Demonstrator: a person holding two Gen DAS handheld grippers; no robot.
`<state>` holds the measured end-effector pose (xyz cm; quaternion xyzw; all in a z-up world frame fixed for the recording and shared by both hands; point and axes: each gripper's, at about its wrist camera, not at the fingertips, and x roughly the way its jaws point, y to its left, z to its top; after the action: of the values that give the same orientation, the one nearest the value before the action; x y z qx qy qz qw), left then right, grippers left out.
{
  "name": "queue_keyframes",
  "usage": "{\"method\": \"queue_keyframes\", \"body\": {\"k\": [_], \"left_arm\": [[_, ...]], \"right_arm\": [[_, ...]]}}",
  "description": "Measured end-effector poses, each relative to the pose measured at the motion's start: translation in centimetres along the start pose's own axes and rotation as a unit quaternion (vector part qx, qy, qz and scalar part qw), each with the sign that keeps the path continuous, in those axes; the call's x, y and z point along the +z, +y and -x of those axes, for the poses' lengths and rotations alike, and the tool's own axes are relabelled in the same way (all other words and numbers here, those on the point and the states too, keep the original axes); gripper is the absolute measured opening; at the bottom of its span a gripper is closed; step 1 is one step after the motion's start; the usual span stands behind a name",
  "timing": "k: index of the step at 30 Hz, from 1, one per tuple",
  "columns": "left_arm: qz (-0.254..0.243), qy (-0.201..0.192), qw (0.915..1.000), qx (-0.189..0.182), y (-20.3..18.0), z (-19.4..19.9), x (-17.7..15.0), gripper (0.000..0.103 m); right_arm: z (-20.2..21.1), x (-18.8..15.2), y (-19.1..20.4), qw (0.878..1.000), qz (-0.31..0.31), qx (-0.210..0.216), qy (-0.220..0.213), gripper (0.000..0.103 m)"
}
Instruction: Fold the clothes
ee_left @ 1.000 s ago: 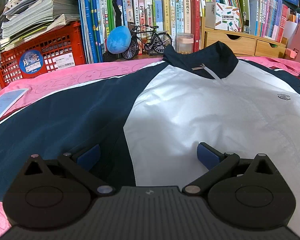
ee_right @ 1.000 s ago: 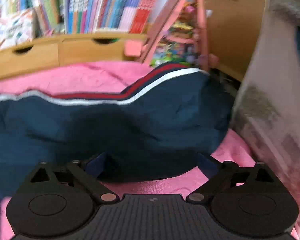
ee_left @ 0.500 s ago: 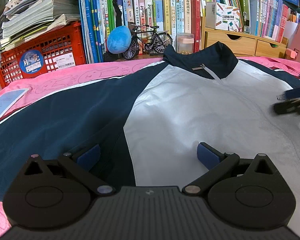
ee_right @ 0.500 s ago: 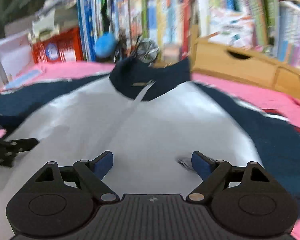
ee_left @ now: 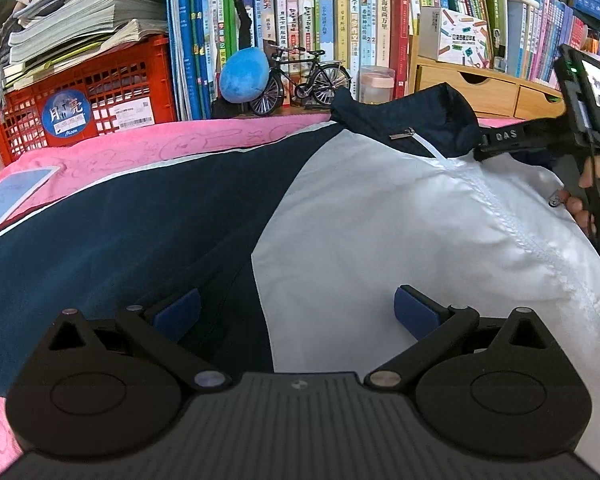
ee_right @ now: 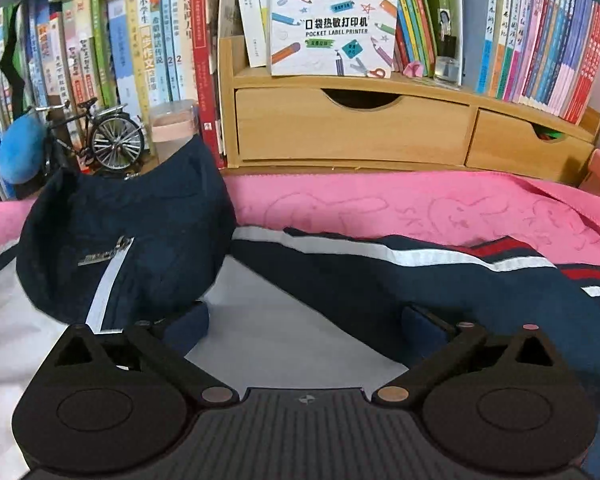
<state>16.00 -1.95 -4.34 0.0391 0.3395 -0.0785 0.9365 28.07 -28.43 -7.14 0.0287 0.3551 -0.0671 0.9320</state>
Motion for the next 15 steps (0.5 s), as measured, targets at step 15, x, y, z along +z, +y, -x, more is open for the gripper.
{"method": "queue_keyframes", "body": {"k": [15], "left_arm": [[0.002,0.002,1.0,-0.001,0.0,0.0,0.1,0.103]], "right_arm": [[15.4,-12.4,2.5,0.977,0.155,0.143,-0.018,0.103]]}}
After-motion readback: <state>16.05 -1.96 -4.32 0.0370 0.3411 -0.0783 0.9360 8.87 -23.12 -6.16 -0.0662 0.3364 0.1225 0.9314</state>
